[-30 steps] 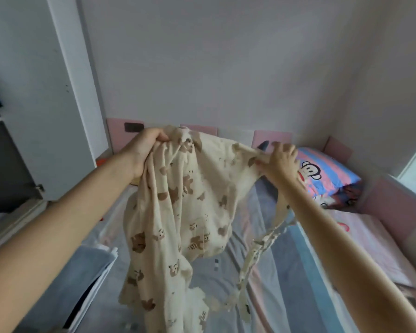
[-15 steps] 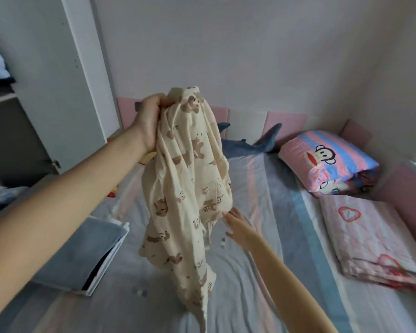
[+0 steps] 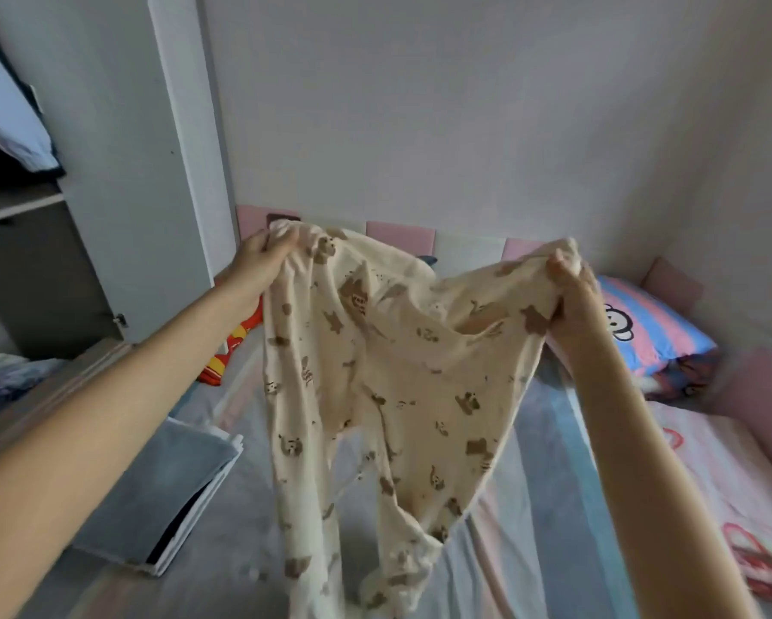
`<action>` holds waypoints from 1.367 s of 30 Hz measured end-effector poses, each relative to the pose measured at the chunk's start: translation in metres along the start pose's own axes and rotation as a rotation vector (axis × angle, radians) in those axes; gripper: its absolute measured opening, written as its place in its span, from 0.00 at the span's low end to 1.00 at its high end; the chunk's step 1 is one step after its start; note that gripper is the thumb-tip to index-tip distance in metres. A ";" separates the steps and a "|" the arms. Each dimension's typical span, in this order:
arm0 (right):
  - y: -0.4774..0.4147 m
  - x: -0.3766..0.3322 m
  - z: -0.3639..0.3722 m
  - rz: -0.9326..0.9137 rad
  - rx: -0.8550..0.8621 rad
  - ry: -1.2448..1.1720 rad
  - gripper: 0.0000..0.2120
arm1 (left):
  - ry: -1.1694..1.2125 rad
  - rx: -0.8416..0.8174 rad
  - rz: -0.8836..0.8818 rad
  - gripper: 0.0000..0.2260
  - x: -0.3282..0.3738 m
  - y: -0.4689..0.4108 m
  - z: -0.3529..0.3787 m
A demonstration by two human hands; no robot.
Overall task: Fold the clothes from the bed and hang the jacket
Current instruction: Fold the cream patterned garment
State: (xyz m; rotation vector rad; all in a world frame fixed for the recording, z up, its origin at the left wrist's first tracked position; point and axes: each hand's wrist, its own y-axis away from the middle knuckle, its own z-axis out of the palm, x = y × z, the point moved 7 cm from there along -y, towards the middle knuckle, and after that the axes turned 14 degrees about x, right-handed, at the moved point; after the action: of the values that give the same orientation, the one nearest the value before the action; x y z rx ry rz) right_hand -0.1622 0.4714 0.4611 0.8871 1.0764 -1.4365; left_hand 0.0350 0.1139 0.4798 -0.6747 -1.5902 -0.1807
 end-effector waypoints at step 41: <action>0.005 0.056 -0.123 0.018 0.285 0.311 0.09 | 0.405 -0.239 -0.359 0.16 -0.106 0.047 0.046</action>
State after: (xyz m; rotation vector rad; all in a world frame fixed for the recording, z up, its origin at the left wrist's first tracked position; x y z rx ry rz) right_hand -0.1700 0.5706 0.3696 1.3558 1.1008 -1.4919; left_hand 0.0183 0.1418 0.3594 -0.4888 -1.2940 -0.7370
